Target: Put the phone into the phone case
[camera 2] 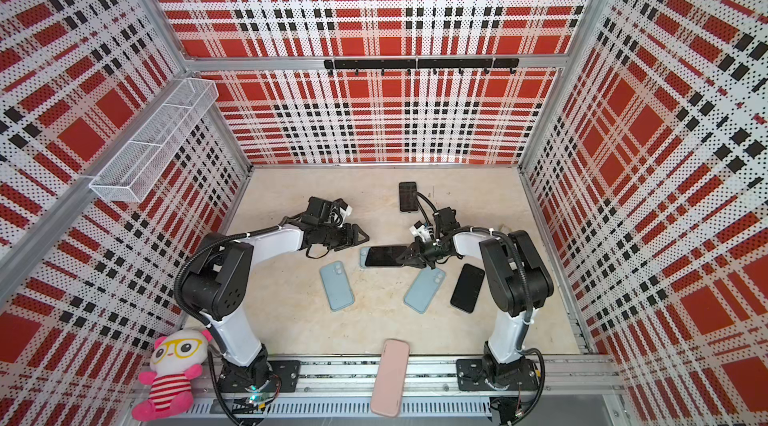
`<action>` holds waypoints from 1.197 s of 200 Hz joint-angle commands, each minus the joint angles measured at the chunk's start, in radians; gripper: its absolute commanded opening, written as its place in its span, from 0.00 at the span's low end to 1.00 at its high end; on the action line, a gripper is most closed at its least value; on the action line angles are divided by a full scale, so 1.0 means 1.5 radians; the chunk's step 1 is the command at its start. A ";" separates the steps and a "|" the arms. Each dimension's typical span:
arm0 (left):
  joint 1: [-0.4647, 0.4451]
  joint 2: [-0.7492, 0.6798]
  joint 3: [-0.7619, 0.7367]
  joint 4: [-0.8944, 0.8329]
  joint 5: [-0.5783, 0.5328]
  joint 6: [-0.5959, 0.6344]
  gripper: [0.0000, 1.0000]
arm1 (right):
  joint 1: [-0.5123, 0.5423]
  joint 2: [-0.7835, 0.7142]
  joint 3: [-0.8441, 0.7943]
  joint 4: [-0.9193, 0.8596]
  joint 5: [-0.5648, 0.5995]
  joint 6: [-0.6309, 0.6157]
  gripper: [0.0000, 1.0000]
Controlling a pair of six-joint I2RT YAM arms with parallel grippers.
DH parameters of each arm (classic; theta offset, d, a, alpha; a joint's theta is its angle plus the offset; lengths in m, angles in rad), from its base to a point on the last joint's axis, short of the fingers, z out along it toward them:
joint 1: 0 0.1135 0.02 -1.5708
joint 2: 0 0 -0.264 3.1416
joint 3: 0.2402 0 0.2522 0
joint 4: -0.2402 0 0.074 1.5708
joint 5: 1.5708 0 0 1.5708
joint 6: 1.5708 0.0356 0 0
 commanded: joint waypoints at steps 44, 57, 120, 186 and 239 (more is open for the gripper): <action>-0.015 0.007 -0.009 0.002 0.017 -0.012 0.64 | 0.011 0.016 0.027 -0.110 0.066 -0.022 0.00; -0.016 0.009 -0.005 -0.012 -0.012 0.001 0.64 | 0.014 0.030 0.047 -0.136 0.069 -0.034 0.00; -0.034 0.027 0.002 -0.042 -0.042 0.034 0.64 | 0.017 0.061 0.106 -0.263 0.060 -0.137 0.00; -0.018 0.029 -0.002 -0.031 0.027 0.037 0.63 | 0.000 0.121 0.188 -0.356 0.018 -0.239 0.00; -0.010 0.024 0.009 -0.060 0.027 0.070 0.62 | -0.005 0.162 0.232 -0.394 0.017 -0.279 0.00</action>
